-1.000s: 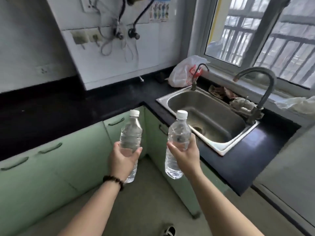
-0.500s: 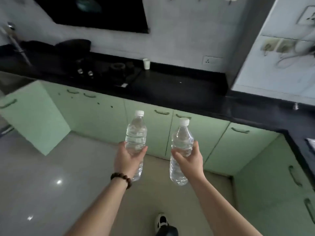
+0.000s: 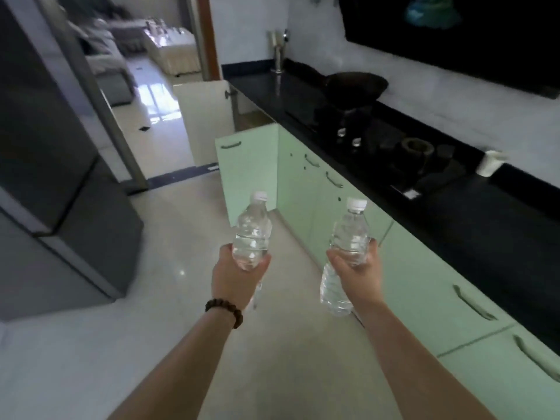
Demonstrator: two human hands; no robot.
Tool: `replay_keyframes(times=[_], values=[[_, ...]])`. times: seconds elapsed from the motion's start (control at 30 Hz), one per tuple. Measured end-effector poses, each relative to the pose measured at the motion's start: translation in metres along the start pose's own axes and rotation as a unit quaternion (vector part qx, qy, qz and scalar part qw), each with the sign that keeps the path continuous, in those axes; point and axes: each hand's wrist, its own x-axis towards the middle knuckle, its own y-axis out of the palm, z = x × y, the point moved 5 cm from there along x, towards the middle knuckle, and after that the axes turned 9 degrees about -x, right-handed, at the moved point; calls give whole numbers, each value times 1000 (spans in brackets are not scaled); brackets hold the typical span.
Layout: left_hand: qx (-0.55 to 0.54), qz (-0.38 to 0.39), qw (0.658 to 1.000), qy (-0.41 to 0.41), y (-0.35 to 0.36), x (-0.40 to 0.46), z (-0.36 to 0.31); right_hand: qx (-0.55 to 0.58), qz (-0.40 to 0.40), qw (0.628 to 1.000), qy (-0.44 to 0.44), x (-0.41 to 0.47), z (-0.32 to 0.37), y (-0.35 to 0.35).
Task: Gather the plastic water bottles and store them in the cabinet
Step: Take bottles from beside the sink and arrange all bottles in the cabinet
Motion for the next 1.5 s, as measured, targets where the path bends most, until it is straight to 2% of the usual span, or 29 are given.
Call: replay_keyframes(times=[0.2,0.4,0.63,0.83,1.2,1.37,1.5], values=[[28,-72,996,-34,-38,69,24,-17,92,995,-18,62,20,104],[40,-105,992,-64,-84,168,56,-39,161,986,-24,118,39,235],[36,-99,991,-79,-155,343,65,-58,197,977,-64,196,108,399],[30,-69,994,-76,-184,473,50,-68,187,977,-71,274,173,495],[40,-33,997,-50,-144,732,49,-50,159,985,-38,456,209,650],[59,-10,998,-35,-104,877,21,-16,146,989,-5,574,230,720],[63,27,997,-29,-59,974,-11,-12,117,993,20,658,243,746]])
